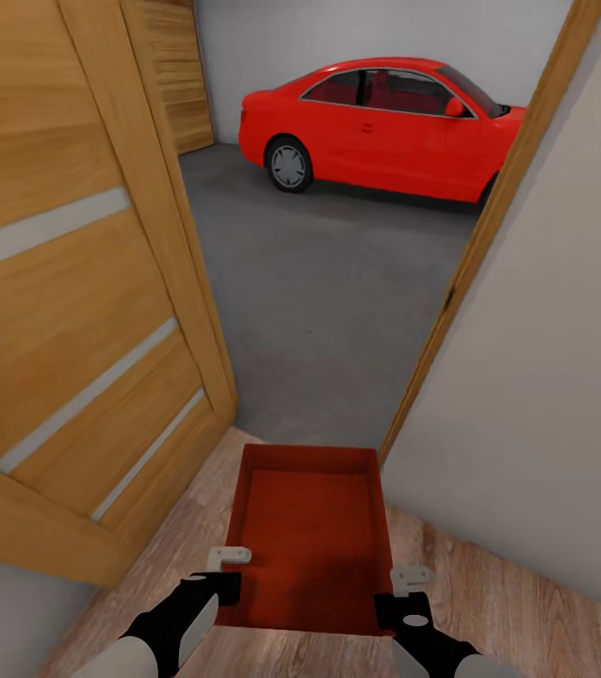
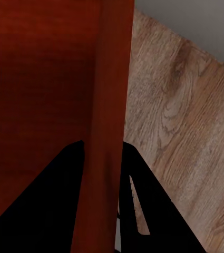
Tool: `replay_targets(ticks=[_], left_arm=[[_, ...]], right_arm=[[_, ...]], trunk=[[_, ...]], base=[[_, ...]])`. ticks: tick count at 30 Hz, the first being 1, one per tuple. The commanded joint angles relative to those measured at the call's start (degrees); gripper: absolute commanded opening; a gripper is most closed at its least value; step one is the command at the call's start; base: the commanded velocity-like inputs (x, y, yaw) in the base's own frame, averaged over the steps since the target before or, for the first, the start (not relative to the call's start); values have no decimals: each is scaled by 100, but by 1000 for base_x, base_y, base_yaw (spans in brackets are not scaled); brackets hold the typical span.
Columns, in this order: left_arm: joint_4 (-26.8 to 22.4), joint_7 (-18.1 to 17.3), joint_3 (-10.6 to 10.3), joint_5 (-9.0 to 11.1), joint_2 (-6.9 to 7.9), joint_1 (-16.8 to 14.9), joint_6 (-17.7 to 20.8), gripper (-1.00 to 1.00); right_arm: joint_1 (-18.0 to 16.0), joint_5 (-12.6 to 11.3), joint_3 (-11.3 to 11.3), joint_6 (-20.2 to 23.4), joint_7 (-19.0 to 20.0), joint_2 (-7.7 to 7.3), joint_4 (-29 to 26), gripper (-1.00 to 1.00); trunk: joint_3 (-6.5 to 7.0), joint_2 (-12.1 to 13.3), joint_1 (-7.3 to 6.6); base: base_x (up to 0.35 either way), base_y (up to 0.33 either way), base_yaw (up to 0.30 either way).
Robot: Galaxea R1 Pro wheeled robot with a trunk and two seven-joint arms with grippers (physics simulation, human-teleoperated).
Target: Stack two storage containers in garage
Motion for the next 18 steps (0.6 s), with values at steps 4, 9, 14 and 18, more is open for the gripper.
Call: replay_targets(ticks=[4, 9, 14, 18], left_arm=[[-19, 31, -228, 107, 15, -3, -44, -100], [-12, 31, -228, 107, 15, -5, -48, -100], [6, 31, -228, 103, 15, -6, -45, -100], [17, 31, -228, 99, 15, -6, -53, -100]], right_arm=[[-2, -174, 27, 106, -14, -96, -5, -100], [-2, -173, 27, 106, -14, -95, -5, -100], [-2, -175, 27, 106, -7, -95, -5, -100], [-2, -176, 27, 104, -7, -95, -5, -100]], trunk=[[-9, -9, 4], [-9, -9, 4], [-9, -9, 4], [-9, -9, 4]], base=[[168, 231, -11], [202, 250, -2], [226, 213, 0], [168, 67, 0]])
